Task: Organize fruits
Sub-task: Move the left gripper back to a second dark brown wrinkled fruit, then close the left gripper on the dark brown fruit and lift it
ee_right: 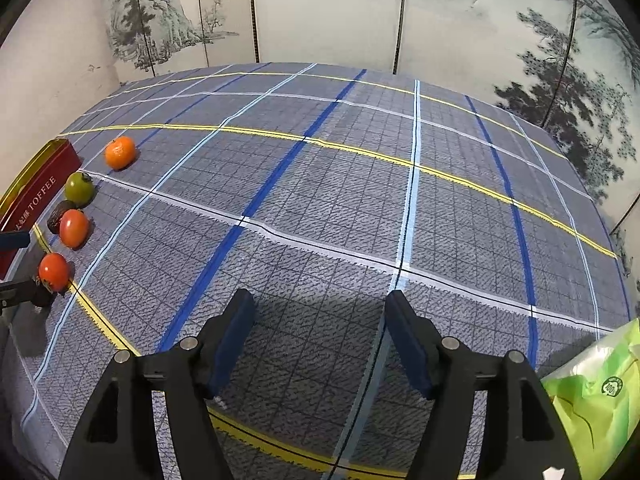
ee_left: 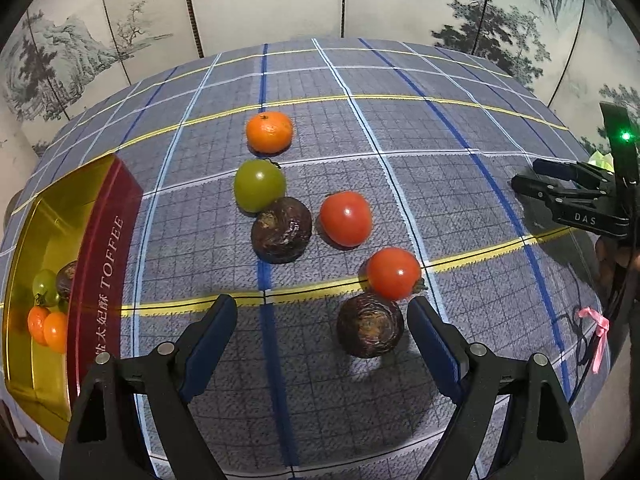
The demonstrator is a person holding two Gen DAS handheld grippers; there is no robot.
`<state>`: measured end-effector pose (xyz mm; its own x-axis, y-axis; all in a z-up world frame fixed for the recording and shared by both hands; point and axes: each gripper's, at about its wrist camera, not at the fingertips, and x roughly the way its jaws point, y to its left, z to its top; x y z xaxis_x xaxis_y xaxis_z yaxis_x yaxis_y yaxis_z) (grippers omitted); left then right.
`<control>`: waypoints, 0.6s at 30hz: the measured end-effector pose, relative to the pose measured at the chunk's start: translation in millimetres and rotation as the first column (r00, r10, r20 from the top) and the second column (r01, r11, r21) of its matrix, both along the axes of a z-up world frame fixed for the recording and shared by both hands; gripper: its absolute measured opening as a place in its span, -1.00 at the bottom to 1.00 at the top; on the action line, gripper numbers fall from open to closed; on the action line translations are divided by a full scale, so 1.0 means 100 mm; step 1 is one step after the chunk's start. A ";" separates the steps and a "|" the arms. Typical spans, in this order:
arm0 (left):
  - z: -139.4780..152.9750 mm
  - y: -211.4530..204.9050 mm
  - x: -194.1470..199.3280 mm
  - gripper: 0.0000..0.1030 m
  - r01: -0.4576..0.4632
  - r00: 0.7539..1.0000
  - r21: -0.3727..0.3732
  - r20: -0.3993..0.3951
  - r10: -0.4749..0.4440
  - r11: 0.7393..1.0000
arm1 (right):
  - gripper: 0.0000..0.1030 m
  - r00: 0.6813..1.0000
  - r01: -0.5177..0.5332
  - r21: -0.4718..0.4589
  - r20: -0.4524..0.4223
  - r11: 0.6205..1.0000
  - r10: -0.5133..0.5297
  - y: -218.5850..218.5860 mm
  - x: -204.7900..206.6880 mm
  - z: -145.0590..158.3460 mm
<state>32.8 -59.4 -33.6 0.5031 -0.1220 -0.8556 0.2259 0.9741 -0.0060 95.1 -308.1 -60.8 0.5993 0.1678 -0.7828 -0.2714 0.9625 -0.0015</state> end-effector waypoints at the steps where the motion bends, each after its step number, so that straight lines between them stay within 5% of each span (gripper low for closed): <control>1: -0.01 -0.01 0.00 0.69 0.001 1.000 0.000 -0.001 -0.001 1.000 | 0.34 1.000 0.000 -0.001 0.000 1.000 0.000 0.00 0.00 0.00; 11: -0.09 -0.05 0.02 0.66 0.013 1.000 0.011 -0.017 -0.012 1.000 | 0.62 1.000 0.003 0.002 -0.016 1.000 -0.003 -0.06 0.06 -0.02; 18: -0.12 -0.08 0.03 0.36 0.030 0.999 -0.008 -0.032 -0.031 1.000 | 0.74 1.000 0.005 -0.002 -0.023 1.000 -0.005 -0.05 0.08 -0.04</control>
<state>36.0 -67.2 -45.5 0.4713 -0.1430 -0.8703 0.2551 0.9667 -0.0207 103.2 -313.5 -65.1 0.5819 0.1635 -0.7966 -0.2664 0.9639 0.0032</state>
